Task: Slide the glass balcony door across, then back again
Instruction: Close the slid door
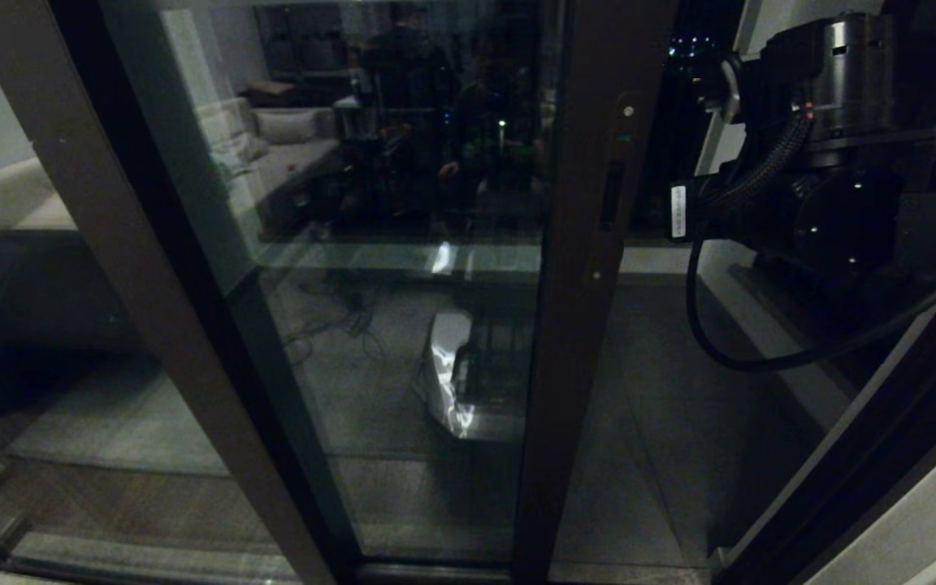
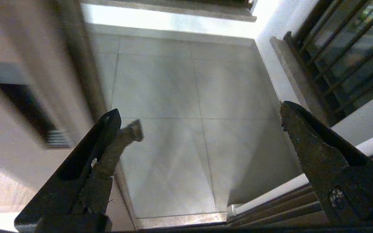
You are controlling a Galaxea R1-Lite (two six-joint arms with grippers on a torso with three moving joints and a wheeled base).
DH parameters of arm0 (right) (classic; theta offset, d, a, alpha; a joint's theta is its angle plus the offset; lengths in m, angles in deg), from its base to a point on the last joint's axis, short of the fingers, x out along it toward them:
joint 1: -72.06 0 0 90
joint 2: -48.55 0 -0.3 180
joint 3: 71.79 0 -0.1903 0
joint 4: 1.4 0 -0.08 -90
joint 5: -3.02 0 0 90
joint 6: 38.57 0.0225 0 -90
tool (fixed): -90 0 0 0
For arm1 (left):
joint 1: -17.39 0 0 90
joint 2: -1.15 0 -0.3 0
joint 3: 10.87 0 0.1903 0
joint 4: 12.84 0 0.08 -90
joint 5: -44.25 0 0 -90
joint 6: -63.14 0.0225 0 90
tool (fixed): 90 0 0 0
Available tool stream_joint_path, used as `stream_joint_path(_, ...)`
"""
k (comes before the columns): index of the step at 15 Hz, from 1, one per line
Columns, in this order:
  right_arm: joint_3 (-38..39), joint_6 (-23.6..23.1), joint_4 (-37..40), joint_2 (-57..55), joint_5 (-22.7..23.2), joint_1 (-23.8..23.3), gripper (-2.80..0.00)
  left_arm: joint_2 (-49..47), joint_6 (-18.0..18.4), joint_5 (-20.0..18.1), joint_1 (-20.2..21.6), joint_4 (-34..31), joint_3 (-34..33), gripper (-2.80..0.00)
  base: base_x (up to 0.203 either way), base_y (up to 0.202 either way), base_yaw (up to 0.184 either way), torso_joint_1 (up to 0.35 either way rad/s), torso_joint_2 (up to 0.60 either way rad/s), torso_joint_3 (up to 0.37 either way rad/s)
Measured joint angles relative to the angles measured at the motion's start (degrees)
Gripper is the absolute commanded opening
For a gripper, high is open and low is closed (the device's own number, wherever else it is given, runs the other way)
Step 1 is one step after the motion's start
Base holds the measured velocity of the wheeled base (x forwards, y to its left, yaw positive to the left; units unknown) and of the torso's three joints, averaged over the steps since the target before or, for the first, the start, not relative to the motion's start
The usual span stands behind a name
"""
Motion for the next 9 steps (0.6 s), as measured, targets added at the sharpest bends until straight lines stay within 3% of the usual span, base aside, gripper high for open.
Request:
stream_joint_path(4, 1.5, 0.0, 0.0, 1.1, 0.2, 0.0, 0.0, 0.0, 0.0, 0.0, 0.0, 0.0, 0.0, -2.8, 0.0, 0.0, 0.0, 0.0, 0.0, 0.0)
stream_joint_path(9, 1.4, 0.1, -0.2, 3.4, 1.7, 4.3, 0.0, 0.0, 0.0, 0.0, 0.0, 0.0, 0.0, -2.8, 0.0, 0.0, 0.0, 0.0, 0.0, 0.0)
